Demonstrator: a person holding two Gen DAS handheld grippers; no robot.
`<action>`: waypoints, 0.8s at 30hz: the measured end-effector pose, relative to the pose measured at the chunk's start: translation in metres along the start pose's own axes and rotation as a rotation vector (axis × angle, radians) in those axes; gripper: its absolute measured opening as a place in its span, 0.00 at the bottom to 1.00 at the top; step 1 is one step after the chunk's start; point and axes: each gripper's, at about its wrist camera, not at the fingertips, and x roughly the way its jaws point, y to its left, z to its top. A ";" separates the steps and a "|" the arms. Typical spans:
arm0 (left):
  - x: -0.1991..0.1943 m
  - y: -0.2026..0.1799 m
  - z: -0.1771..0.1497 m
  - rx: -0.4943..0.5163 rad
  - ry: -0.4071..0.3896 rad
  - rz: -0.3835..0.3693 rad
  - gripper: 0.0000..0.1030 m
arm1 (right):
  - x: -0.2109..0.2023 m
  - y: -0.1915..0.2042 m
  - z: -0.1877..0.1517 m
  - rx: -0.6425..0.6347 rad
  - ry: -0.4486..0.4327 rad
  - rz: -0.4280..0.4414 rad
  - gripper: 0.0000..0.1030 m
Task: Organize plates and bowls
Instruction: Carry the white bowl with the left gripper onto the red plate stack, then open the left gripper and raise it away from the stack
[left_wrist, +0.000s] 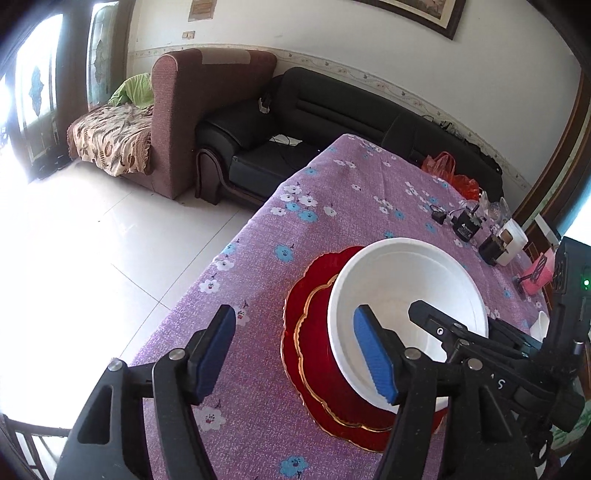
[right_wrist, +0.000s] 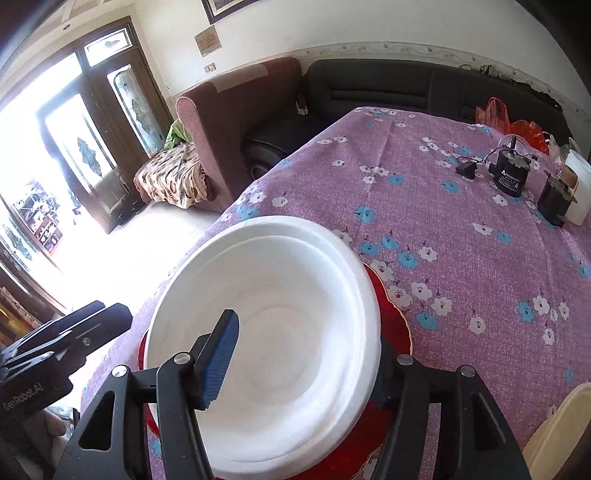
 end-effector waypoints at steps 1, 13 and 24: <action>-0.004 0.003 -0.001 -0.010 -0.005 -0.006 0.64 | -0.001 0.001 0.000 -0.006 -0.002 -0.001 0.64; -0.044 0.008 -0.017 -0.019 -0.090 -0.016 0.69 | -0.016 -0.012 0.003 0.064 -0.047 0.025 0.65; -0.051 0.013 -0.030 -0.023 -0.107 -0.005 0.69 | -0.022 -0.043 0.011 0.142 -0.052 -0.061 0.55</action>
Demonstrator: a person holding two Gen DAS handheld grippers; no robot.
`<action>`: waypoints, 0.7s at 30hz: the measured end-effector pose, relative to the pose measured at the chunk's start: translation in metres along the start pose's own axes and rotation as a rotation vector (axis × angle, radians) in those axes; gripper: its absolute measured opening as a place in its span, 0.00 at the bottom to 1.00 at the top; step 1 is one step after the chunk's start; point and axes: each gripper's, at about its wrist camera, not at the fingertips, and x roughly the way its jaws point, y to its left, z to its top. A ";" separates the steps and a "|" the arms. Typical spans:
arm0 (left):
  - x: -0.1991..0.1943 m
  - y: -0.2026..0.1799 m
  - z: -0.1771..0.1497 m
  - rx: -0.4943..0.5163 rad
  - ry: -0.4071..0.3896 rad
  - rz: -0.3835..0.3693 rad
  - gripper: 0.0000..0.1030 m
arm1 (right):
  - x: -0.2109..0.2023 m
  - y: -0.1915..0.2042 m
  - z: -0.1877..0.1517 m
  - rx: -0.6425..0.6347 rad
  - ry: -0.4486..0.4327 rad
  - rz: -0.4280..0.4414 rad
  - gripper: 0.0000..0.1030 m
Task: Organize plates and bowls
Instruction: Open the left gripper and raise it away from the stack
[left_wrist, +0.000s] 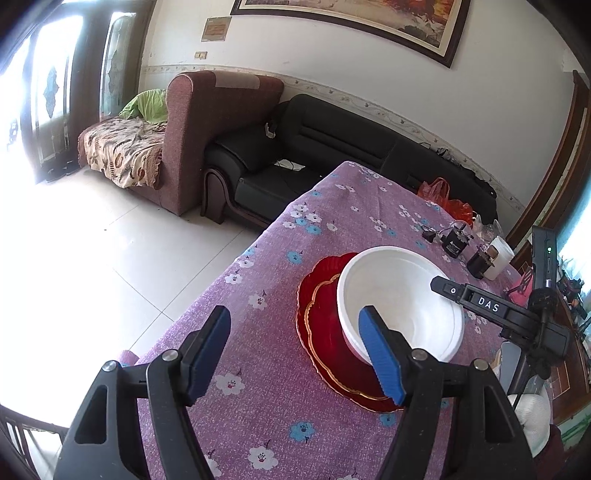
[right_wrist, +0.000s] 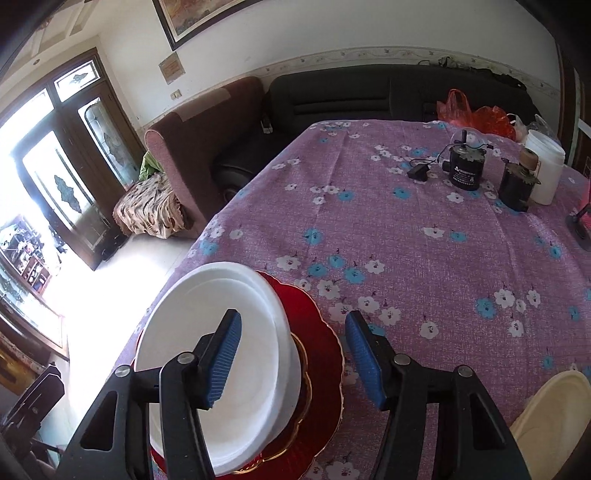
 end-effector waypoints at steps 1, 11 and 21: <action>0.000 0.000 0.000 0.000 0.000 0.001 0.69 | 0.003 -0.002 -0.001 0.010 0.014 0.007 0.54; -0.018 -0.011 0.000 0.028 -0.041 0.011 0.69 | -0.003 0.002 -0.005 0.036 0.006 0.063 0.55; -0.044 -0.063 -0.015 0.186 -0.140 0.063 0.76 | -0.083 -0.040 -0.016 0.012 -0.128 -0.020 0.69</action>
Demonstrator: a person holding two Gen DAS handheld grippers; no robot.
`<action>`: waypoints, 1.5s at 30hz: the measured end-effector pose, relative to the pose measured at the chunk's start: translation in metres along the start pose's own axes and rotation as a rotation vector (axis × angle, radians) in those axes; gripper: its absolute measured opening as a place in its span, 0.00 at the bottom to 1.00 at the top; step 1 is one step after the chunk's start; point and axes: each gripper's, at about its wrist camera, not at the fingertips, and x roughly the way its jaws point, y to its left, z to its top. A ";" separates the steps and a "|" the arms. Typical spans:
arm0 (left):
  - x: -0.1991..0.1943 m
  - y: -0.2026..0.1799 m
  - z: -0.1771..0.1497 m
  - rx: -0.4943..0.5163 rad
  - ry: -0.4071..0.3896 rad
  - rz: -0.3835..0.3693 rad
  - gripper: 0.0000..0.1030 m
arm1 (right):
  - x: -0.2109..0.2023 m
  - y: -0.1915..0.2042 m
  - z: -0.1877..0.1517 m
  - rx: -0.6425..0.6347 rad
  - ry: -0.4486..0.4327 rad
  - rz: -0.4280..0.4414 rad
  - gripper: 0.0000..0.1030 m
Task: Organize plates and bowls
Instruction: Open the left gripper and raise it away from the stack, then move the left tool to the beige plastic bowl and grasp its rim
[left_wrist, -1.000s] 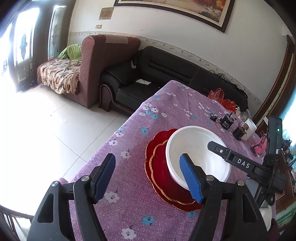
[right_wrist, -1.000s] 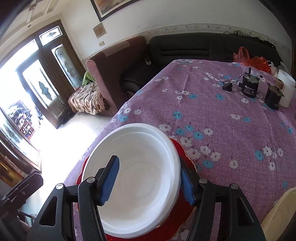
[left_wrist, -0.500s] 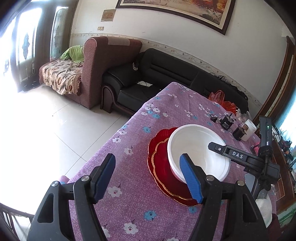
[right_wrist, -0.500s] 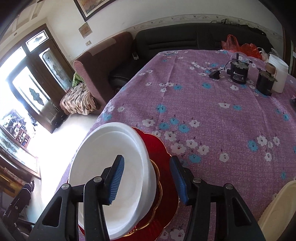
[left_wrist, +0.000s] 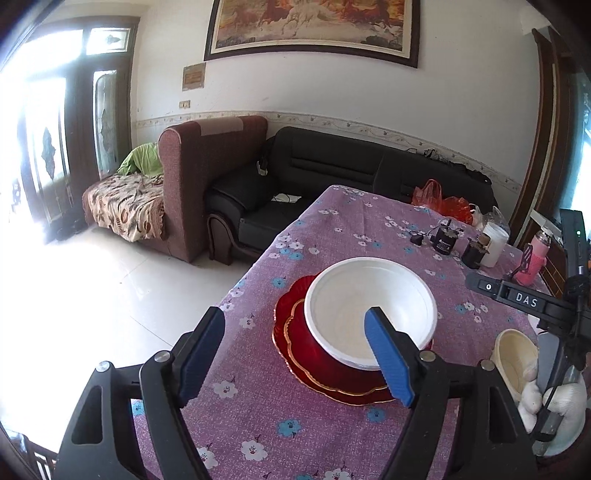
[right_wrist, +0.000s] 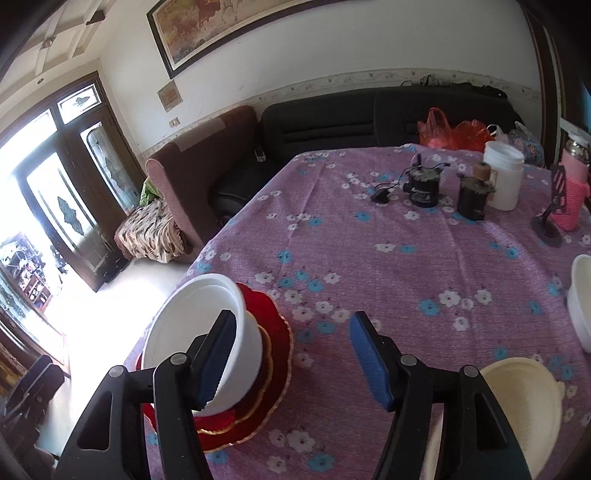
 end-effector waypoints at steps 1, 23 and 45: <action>-0.002 -0.006 0.000 0.012 -0.005 -0.005 0.77 | -0.008 -0.006 -0.003 -0.009 -0.012 -0.016 0.71; 0.014 -0.198 -0.060 0.401 0.083 -0.121 0.87 | -0.119 -0.179 -0.084 0.106 -0.048 -0.294 0.82; 0.117 -0.261 -0.062 0.286 0.357 -0.299 0.87 | -0.077 -0.230 -0.104 0.209 0.068 -0.238 0.82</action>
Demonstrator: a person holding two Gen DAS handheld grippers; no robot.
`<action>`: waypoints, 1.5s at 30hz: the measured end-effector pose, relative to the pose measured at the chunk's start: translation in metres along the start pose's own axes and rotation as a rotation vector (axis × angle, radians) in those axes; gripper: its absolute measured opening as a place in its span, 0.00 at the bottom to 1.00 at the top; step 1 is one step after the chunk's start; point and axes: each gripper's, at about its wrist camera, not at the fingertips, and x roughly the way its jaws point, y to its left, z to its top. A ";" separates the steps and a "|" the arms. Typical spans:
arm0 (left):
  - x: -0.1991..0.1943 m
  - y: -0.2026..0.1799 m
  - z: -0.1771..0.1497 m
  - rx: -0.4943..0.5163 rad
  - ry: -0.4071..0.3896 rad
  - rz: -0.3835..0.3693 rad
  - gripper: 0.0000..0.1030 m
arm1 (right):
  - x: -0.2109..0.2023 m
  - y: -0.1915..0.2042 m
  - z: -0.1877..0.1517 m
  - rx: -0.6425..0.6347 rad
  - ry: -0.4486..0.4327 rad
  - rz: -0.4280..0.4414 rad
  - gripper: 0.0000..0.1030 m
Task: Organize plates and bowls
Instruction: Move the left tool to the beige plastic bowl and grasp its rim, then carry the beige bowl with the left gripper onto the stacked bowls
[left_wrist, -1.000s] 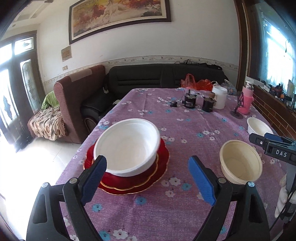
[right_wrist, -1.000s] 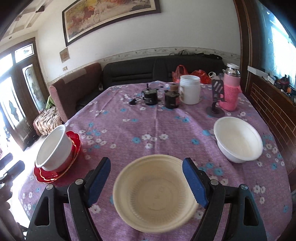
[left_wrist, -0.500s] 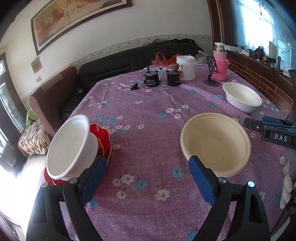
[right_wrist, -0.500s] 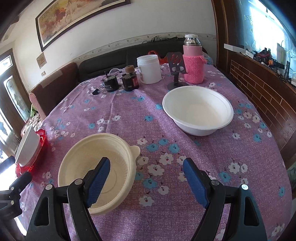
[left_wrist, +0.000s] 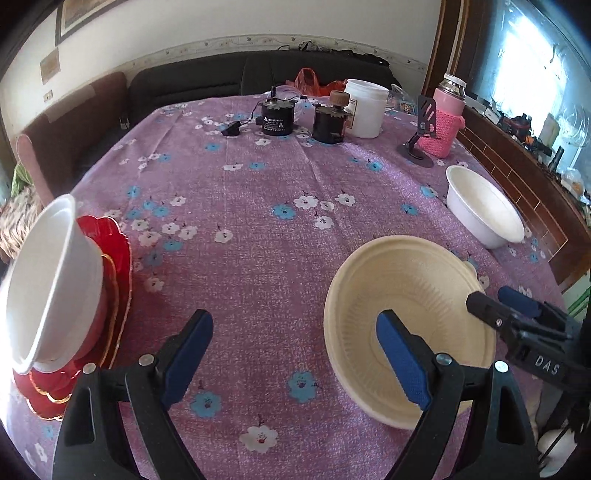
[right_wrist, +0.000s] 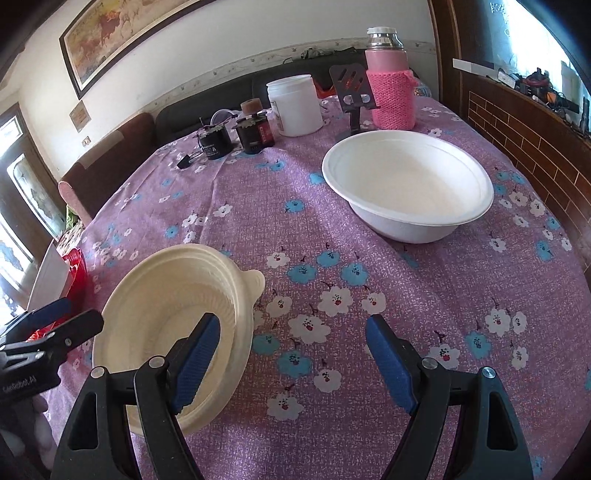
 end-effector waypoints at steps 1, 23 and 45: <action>0.006 0.001 0.002 -0.014 0.008 -0.005 0.87 | 0.001 0.000 0.000 0.003 0.005 0.006 0.82; 0.027 -0.019 -0.007 0.014 0.053 -0.089 0.22 | 0.003 0.044 -0.005 -0.093 0.042 0.039 0.21; -0.137 0.120 0.010 -0.201 -0.299 0.050 0.23 | -0.055 0.216 0.039 -0.316 -0.120 0.193 0.22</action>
